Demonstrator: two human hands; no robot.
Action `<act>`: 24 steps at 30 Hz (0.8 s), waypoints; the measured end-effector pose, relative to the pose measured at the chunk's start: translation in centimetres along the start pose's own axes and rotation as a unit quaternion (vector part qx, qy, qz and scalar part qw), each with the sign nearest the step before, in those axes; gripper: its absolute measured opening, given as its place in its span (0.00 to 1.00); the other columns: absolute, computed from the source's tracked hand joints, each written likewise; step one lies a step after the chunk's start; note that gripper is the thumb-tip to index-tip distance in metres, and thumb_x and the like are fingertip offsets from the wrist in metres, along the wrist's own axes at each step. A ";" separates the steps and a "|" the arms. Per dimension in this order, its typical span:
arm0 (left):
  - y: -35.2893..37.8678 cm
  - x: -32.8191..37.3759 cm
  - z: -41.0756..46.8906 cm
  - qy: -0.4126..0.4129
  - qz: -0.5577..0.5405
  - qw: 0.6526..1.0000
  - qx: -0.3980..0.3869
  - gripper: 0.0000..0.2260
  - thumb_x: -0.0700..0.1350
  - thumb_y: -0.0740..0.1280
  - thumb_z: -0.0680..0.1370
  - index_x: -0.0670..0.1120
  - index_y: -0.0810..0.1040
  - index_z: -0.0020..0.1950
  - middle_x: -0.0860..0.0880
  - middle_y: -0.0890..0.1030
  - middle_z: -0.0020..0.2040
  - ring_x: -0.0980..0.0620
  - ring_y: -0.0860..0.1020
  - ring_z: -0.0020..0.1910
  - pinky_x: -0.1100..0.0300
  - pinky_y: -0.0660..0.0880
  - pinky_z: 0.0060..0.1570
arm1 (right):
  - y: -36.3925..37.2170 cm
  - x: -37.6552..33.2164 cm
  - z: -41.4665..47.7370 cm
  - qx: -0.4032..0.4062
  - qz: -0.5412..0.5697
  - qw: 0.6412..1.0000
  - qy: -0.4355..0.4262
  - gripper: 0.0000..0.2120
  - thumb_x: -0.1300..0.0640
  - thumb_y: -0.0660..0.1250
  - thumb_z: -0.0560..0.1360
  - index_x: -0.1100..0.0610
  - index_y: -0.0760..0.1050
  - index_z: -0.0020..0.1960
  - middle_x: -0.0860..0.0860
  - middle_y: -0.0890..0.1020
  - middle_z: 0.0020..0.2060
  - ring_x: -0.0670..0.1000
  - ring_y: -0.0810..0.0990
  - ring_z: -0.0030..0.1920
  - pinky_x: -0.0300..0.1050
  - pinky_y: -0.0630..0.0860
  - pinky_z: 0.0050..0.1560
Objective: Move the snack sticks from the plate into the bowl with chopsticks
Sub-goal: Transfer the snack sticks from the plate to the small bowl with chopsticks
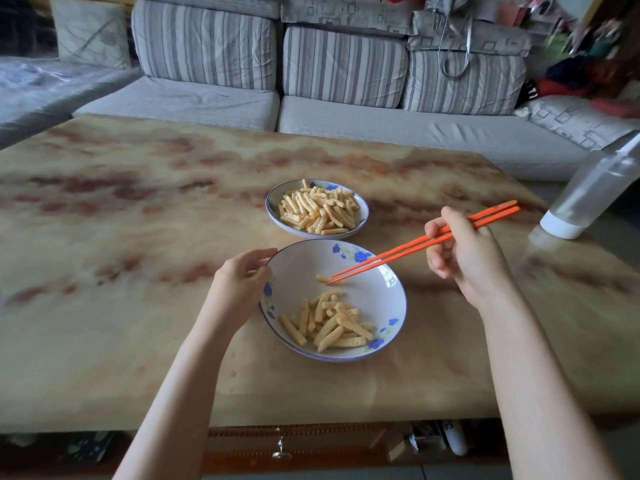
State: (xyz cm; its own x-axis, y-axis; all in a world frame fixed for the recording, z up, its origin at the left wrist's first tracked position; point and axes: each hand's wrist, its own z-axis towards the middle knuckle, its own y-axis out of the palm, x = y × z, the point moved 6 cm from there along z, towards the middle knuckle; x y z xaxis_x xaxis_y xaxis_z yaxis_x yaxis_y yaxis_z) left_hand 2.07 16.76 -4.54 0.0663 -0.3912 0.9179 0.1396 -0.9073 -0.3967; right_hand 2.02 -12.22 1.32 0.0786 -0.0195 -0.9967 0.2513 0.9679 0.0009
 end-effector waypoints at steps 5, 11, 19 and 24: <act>-0.1 0.0 0.1 0.003 0.003 1.000 0.000 0.18 0.36 0.61 0.76 0.51 0.80 0.60 0.47 0.82 0.54 0.50 0.79 0.49 0.64 0.74 0.43 | -0.5 -0.5 0.3 0.055 0.068 0.996 -0.023 0.19 0.55 0.54 0.82 0.58 0.70 0.34 0.50 0.71 0.18 0.49 0.64 0.17 0.36 0.58 0.20; 0.0 0.1 0.1 0.006 0.004 1.000 -0.003 0.18 0.35 0.60 0.76 0.51 0.80 0.60 0.47 0.82 0.54 0.51 0.79 0.48 0.66 0.73 0.43 | -0.1 -1.2 0.9 0.158 0.157 0.973 -0.060 0.18 0.57 0.53 0.81 0.58 0.68 0.34 0.46 0.73 0.20 0.48 0.67 0.18 0.37 0.58 0.21; -0.1 0.3 0.1 0.009 0.008 1.000 -0.003 0.18 0.35 0.60 0.76 0.51 0.81 0.60 0.49 0.82 0.51 0.54 0.78 0.42 0.73 0.71 0.32 | 3.4 0.1 3.3 0.222 0.152 0.959 -0.090 0.19 0.56 0.52 0.82 0.58 0.69 0.34 0.51 0.70 0.16 0.50 0.67 0.17 0.37 0.60 0.21; -0.2 0.3 0.2 0.011 0.011 1.000 0.001 0.18 0.35 0.60 0.76 0.51 0.81 0.60 0.48 0.82 0.52 0.52 0.79 0.45 0.69 0.72 0.39 | 4.7 0.4 4.5 0.203 0.111 0.969 -0.084 0.21 0.53 0.52 0.82 0.58 0.70 0.33 0.51 0.72 0.17 0.51 0.67 0.17 0.38 0.62 0.21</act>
State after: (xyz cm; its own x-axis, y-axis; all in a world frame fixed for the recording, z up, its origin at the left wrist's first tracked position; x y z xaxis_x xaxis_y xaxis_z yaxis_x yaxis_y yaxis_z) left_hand 2.27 16.80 -4.18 0.0473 -0.4151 0.9085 0.1395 -0.8979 -0.4175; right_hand 7.62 -8.78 1.31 0.3222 0.1050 -0.9408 0.5661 0.7752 0.2804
